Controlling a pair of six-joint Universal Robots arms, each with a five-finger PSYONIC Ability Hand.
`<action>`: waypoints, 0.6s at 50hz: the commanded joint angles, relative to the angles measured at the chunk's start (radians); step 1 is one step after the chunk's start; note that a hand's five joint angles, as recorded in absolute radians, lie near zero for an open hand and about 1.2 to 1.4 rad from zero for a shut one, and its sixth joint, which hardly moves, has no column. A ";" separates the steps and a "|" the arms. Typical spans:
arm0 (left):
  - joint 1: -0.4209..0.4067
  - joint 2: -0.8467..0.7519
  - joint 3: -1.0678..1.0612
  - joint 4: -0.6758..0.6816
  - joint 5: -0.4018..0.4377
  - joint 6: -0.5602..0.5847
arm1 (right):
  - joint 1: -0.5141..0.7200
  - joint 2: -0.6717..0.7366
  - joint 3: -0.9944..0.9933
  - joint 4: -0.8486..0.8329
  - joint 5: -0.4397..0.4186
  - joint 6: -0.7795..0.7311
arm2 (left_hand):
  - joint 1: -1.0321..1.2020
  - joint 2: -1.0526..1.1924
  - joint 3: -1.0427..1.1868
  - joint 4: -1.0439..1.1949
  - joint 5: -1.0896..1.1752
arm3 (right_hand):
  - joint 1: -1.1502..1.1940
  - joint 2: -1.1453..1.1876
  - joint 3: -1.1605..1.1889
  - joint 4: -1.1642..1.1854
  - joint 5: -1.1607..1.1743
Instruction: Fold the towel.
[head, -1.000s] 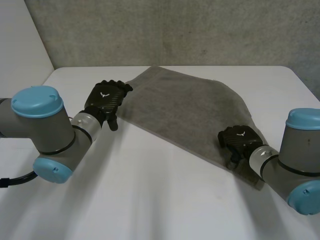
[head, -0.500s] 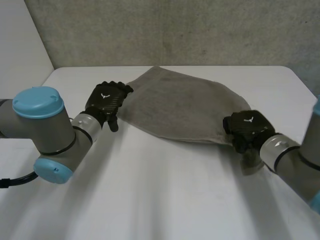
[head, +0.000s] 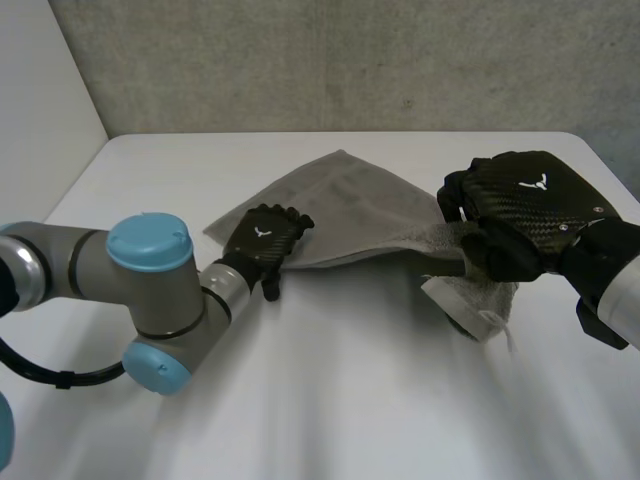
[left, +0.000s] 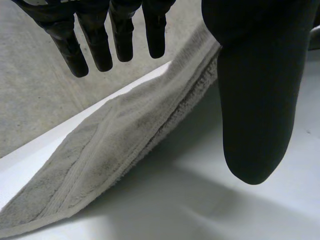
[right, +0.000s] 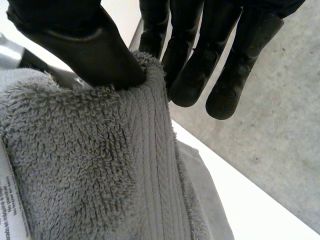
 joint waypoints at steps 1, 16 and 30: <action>-0.018 -0.049 0.053 0.009 -0.032 -0.005 | 0.001 -0.066 0.007 0.059 -0.030 0.006 | 0.145 0.145 0.145 0.149 0.228 | 0.088 0.079 0.060 0.066 0.062; -0.033 -0.119 0.130 0.044 -0.076 -0.125 | 0.002 -0.201 0.007 0.088 -0.036 0.058 | 0.530 0.529 0.529 0.534 0.613 | 0.088 0.079 0.060 0.066 0.062; -0.021 -0.099 0.132 0.044 -0.092 -0.134 | -0.030 -0.186 0.002 0.074 -0.044 0.060 | 1.108 1.107 1.108 1.112 1.191 | 0.088 0.079 0.060 0.066 0.062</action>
